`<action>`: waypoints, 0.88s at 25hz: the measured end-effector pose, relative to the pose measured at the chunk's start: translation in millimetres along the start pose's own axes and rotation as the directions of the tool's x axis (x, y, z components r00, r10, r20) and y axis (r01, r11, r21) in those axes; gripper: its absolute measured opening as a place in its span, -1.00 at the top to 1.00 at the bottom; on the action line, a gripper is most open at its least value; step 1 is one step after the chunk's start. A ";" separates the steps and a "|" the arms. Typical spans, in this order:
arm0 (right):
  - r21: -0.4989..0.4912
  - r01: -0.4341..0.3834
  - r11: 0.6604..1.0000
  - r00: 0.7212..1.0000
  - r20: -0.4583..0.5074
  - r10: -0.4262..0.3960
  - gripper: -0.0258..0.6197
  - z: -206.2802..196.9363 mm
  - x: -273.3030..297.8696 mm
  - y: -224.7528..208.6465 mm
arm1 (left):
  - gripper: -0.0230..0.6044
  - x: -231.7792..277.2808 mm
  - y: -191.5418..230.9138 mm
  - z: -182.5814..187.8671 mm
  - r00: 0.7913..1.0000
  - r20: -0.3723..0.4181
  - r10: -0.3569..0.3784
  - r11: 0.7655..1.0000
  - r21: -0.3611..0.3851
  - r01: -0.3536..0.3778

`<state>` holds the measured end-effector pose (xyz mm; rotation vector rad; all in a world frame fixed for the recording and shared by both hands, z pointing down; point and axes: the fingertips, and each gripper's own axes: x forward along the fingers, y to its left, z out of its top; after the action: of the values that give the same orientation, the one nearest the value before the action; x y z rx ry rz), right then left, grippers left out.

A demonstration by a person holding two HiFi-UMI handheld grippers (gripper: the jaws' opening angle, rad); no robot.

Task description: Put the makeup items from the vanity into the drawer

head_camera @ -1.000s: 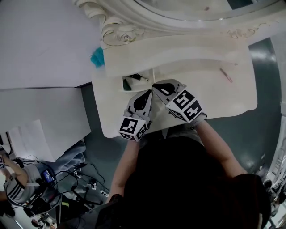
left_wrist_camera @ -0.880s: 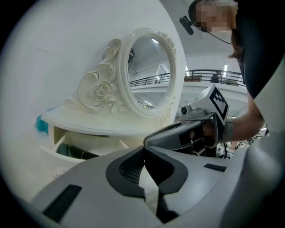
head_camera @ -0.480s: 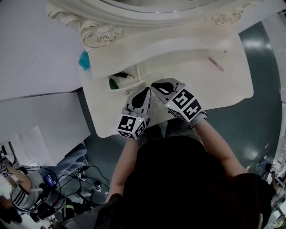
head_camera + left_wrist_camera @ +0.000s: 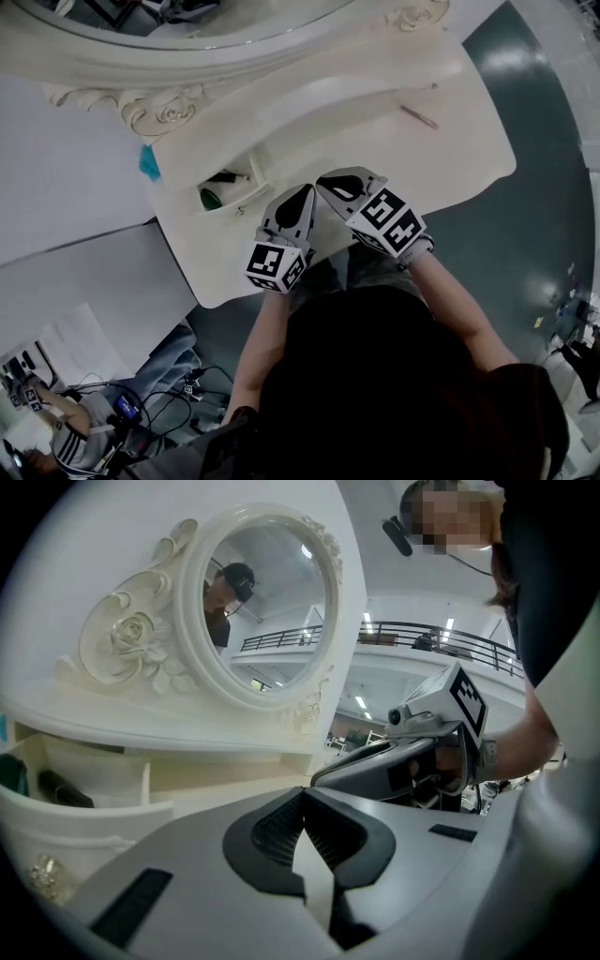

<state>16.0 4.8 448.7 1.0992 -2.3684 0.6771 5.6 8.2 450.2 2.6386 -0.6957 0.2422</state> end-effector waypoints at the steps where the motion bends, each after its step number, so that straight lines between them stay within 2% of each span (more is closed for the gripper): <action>1: 0.007 0.005 1.000 1.000 0.001 -0.005 0.85 -2.2 -3.4 -2.2 | 0.89 3.7 -3.7 -0.6 1.000 -0.004 -0.010 1.000 0.003 0.010; 13: 0.072 0.067 0.995 0.998 0.007 -0.068 0.85 -24.0 -43.6 -40.6 | 0.89 51.4 -42.3 -3.1 0.996 -0.034 -0.087 0.996 0.002 0.087; 22: 0.119 0.111 0.987 0.994 0.001 -0.112 0.85 -49.2 -75.0 -89.2 | 0.89 103.6 -72.8 -12.7 0.988 -0.073 -0.133 0.991 -0.008 0.133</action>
<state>139.3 26.7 466.1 1.2767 -2.2781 0.7836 130.7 26.4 464.6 2.6457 -0.4935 0.2974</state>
